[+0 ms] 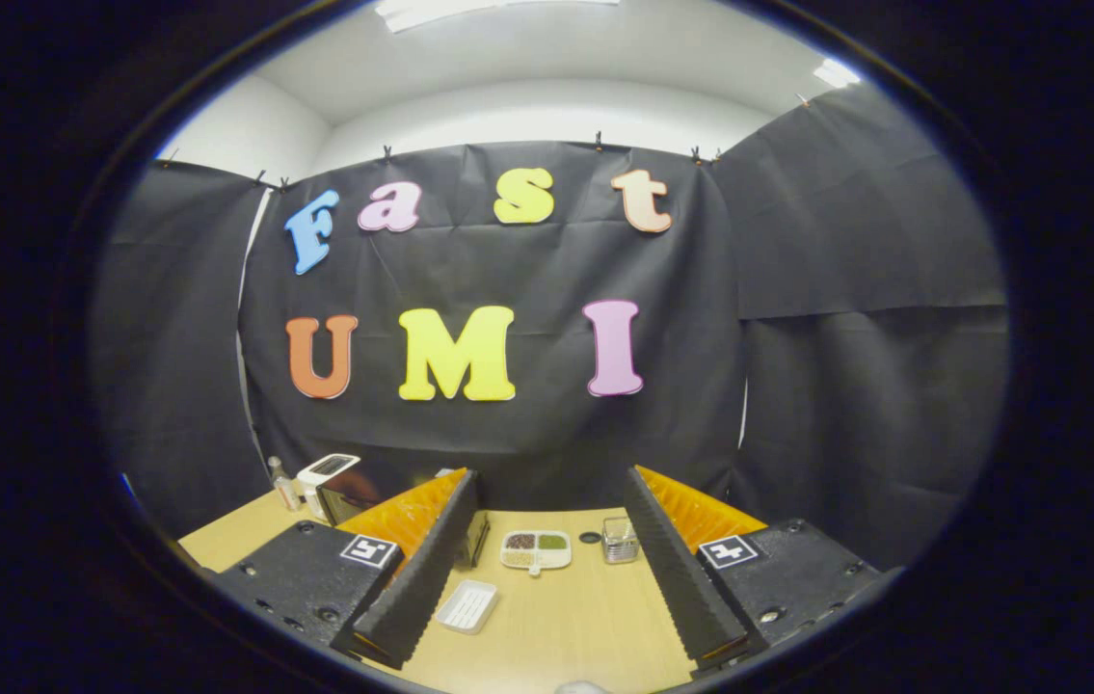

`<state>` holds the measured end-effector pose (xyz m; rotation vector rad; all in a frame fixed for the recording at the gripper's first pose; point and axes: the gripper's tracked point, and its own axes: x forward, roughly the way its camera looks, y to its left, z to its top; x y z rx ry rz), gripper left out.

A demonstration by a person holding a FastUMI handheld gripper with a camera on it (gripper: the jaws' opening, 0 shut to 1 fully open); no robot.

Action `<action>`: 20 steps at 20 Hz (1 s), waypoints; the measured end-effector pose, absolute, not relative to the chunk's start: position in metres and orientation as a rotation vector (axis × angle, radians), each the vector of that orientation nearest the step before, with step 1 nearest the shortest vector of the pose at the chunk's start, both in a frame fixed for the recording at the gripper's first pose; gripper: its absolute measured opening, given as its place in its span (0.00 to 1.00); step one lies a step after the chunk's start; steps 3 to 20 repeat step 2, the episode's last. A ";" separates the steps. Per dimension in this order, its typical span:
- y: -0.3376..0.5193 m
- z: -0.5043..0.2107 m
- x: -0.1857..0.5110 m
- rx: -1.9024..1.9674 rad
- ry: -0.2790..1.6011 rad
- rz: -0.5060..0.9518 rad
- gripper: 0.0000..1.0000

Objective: Open the toaster oven, put the food inside, and close the toaster oven door.

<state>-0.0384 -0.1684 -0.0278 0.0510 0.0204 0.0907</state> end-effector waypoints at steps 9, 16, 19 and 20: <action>-0.165 -0.027 -0.040 0.061 0.019 0.100 0.98; -0.165 -0.027 -0.040 0.061 0.019 0.100 0.98; -0.165 -0.027 -0.040 0.061 0.019 0.100 0.98; -0.165 -0.027 -0.040 0.061 0.019 0.100 0.98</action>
